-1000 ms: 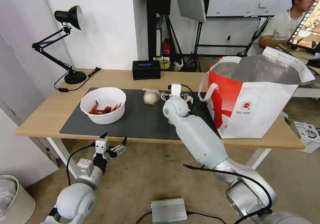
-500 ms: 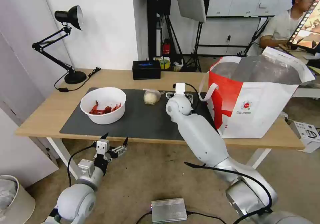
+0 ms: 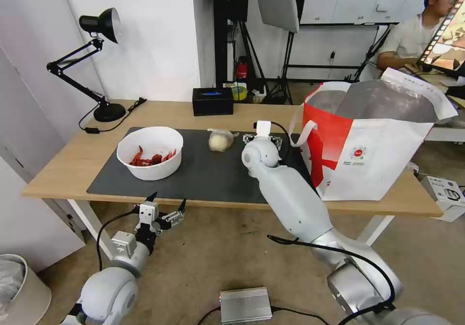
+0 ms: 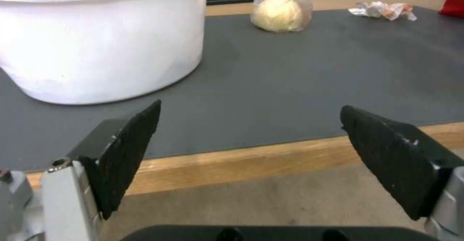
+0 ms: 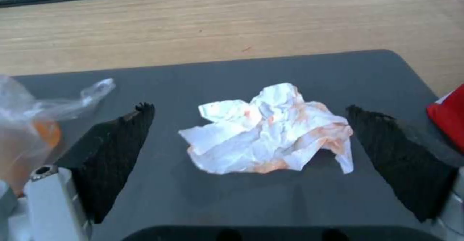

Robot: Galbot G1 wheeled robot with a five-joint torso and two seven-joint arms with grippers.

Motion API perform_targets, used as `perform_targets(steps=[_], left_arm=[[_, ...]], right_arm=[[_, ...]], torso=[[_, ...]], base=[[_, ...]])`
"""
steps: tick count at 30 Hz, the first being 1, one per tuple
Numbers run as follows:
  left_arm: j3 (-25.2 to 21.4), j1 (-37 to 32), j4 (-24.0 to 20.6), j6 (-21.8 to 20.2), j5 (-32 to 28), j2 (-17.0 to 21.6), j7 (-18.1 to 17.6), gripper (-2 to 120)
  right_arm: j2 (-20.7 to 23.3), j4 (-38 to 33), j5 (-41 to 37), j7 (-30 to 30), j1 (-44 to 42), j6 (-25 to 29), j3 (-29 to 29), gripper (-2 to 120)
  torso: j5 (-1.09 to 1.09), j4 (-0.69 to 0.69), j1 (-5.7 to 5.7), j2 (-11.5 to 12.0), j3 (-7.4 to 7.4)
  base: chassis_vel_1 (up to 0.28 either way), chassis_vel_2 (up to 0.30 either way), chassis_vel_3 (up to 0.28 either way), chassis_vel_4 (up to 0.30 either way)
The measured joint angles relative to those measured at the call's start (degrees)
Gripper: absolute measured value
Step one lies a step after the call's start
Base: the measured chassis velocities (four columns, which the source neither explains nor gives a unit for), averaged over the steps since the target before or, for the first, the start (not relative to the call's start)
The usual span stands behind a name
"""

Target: Pick up the trash from the table and place it into the takeout bag.

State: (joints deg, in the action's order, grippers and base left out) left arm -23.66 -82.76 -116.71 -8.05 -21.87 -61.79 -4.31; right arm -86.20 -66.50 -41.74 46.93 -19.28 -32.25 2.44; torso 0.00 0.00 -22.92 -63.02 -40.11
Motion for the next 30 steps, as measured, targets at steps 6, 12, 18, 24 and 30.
perform_targets(steps=[6, 12, 18, 24, 30], left_arm=[[0.4, 0.1, 0.2, -0.1, 0.0, -0.1, 0.0, 100], [0.6, 0.2, 0.2, -0.2, 0.0, -0.1, -0.1, 100], [0.9, 0.3, 0.2, -0.3, 0.1, -0.2, -0.1, 100], [1.1, 0.3, 0.2, -0.4, 0.2, -0.2, -0.1, 100], [1.5, 0.4, 0.3, -0.4, 0.3, 0.0, -0.2, 100]], right_arm=[[-0.2, 2.6, -0.2, -1.3, 1.6, -0.2, -0.8, 100], [-0.7, 5.3, -0.1, -2.7, 3.1, -0.2, -1.3, 100], [-1.4, 7.2, 0.1, -4.0, 4.4, -0.2, -1.5, 100], [-1.6, 9.1, 0.3, -4.7, 5.7, -0.6, -1.8, 100], [-1.6, 10.6, 0.3, -5.3, 6.4, -1.5, -2.4, 100]], torso=[[0.0, 0.0, 0.0, 0.0, 0.0], [0.0, 0.0, 0.0, 0.0, 0.0], [0.0, 0.0, 0.0, 0.0, 0.0], [0.0, 0.0, 0.0, 0.0, 0.0], [0.0, 0.0, 0.0, 0.0, 0.0]], base=[[0.0, 0.0, 0.0, 0.0], [0.0, 0.0, 0.0, 0.0], [0.0, 0.0, 0.0, 0.0], [0.0, 0.0, 0.0, 0.0], [0.0, 0.0, 0.0, 0.0]])
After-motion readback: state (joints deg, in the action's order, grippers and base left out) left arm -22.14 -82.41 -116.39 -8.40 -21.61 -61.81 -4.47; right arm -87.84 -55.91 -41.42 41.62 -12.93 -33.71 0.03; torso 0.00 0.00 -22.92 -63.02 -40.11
